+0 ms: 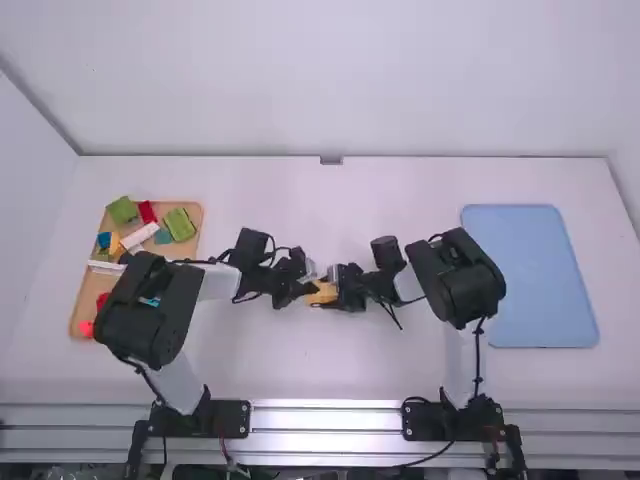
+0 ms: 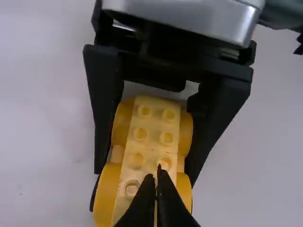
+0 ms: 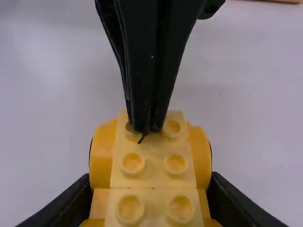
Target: Assemble lego blocks to make yellow taxi
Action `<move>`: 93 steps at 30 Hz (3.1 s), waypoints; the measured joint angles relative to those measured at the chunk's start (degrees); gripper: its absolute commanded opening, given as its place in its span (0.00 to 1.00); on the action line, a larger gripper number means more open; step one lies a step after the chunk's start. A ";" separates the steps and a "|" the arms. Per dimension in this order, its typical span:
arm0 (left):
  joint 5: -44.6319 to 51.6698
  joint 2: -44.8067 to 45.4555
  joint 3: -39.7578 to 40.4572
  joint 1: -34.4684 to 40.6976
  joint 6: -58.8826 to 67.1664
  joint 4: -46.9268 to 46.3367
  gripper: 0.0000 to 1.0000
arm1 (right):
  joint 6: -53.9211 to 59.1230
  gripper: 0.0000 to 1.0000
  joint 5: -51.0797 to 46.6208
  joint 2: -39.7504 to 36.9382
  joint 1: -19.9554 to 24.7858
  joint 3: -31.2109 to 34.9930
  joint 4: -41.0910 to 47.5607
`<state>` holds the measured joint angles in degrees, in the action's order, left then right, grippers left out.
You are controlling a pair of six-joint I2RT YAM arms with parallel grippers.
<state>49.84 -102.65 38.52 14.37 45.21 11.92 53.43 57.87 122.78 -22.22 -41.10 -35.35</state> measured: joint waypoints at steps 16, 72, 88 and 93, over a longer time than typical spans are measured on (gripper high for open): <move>-16.33 18.71 -2.34 -6.62 -15.87 8.39 0.99 | 0.98 0.51 0.20 0.00 -0.57 -0.22 0.20; -57.55 57.59 1.64 -31.91 -63.54 -29.81 0.99 | -26.23 0.98 -13.35 -18.21 -12.79 -43.93 33.05; -57.64 45.94 18.67 -56.17 -66.29 -43.52 1.00 | -21.29 0.98 -10.82 -8.68 -20.09 -58.60 43.82; -56.63 34.01 30.23 -57.92 -66.25 -47.84 0.95 | -20.41 0.98 -11.28 -8.68 -19.47 -59.30 43.08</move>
<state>-6.79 -68.64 68.75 -43.55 -21.04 -35.92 33.01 46.59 114.10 -41.69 -100.40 7.73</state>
